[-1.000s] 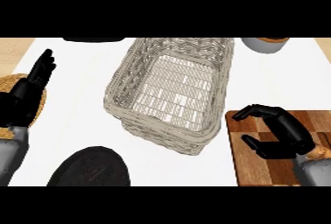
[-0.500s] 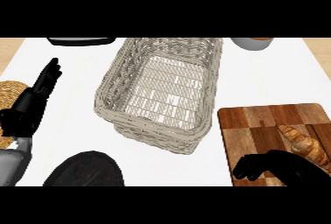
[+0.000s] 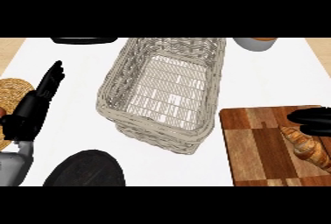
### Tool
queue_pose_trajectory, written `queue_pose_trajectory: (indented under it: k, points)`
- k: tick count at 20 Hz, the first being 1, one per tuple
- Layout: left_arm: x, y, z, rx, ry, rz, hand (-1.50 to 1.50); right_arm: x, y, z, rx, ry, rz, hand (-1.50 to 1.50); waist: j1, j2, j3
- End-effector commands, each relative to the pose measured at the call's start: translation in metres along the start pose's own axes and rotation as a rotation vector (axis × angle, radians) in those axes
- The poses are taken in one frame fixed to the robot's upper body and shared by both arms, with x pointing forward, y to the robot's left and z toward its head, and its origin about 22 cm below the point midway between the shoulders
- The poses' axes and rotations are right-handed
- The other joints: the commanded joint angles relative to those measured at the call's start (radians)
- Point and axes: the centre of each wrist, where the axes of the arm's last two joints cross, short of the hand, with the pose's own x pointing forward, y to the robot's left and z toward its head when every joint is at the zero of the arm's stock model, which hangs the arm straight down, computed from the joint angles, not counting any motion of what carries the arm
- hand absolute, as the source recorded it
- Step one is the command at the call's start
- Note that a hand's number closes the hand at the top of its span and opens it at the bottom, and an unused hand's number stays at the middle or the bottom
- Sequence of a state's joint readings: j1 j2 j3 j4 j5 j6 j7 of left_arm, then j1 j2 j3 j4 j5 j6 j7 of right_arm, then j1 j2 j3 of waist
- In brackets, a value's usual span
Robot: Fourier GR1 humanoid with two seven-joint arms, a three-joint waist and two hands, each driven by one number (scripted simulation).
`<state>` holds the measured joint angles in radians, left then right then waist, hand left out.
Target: Pick the croissant from the cutting board and place it in the basket
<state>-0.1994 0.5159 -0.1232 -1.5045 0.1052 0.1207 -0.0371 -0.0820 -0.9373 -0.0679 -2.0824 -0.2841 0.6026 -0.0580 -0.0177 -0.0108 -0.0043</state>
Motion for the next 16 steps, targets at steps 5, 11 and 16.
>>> queue_pose_trajectory:
  k: [5,11,16]
  points:
    - [0.008,-0.011,-0.003,-0.021,-0.031,0.003,0.0,0.057,-0.062,-0.001,0.438,0.197,0.38,-1.5,0.034,0.014,0.004]
    - [0.01,-0.016,-0.001,-0.023,-0.039,0.006,0.0,0.044,-0.066,-0.004,0.563,0.263,0.41,-1.5,0.043,0.017,0.005]
    - [0.001,-0.006,0.002,-0.025,-0.038,0.006,0.0,0.03,-0.072,-0.004,0.583,0.318,0.435,-1.5,0.045,0.017,0.005]
